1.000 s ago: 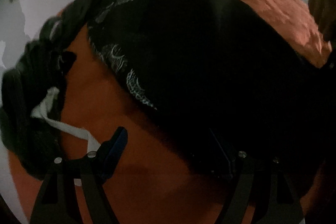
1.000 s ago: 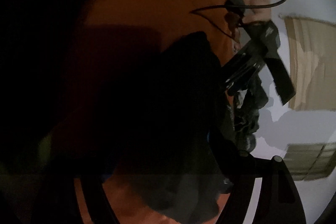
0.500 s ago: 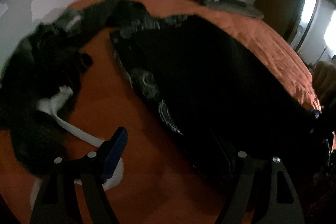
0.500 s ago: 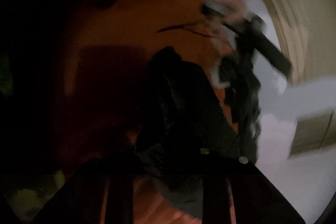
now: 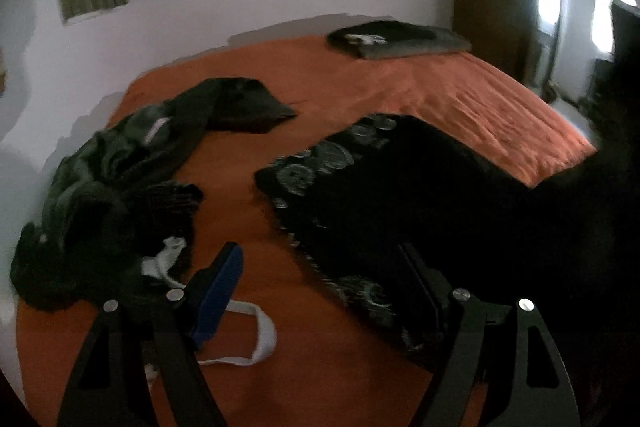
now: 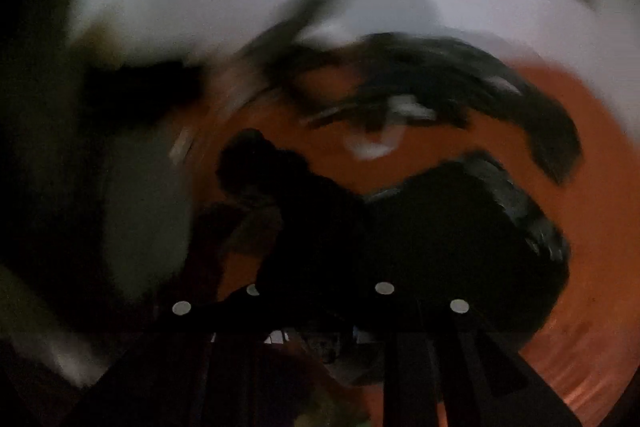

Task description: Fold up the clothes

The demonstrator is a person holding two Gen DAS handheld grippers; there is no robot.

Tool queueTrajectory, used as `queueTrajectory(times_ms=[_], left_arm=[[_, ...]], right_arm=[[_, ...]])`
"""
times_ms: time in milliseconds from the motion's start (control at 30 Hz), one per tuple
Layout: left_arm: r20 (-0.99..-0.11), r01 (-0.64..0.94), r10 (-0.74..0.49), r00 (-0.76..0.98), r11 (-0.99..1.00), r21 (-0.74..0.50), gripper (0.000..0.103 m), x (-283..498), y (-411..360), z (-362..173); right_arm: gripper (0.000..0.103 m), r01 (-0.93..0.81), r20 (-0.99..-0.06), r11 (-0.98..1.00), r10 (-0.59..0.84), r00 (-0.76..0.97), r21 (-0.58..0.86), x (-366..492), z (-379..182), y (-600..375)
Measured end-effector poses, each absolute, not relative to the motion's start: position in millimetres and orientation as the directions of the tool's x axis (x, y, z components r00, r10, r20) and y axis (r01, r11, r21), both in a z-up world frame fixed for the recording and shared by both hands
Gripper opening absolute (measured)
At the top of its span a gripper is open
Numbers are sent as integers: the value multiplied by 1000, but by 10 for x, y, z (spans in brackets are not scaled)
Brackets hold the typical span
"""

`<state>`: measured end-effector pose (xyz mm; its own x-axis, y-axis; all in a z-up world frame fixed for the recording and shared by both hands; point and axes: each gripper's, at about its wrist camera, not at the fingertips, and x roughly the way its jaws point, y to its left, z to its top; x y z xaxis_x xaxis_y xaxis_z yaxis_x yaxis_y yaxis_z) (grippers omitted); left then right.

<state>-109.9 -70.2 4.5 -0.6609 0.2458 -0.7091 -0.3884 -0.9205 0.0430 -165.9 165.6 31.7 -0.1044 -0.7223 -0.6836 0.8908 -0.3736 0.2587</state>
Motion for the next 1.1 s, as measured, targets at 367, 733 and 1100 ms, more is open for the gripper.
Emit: queueTrajectory(times_ms=[367, 733, 1100], left_arm=[[-713, -289, 275, -645, -952, -105, 79, -1323, -642, -137], [-786, -103, 84, -612, -994, -26, 79, -2051, -52, -877], [-765, -88, 40, -643, -996, 22, 79, -1350, 109, -547]], right_arm=[[19, 509, -729, -665, -677, -102, 546, -3657, -852, 1665], [63, 243, -766, -847, -531, -361, 472, -3668, -689, 2011], [12, 321, -835, -902, -402, -375, 289, -2053, -1004, 1306]])
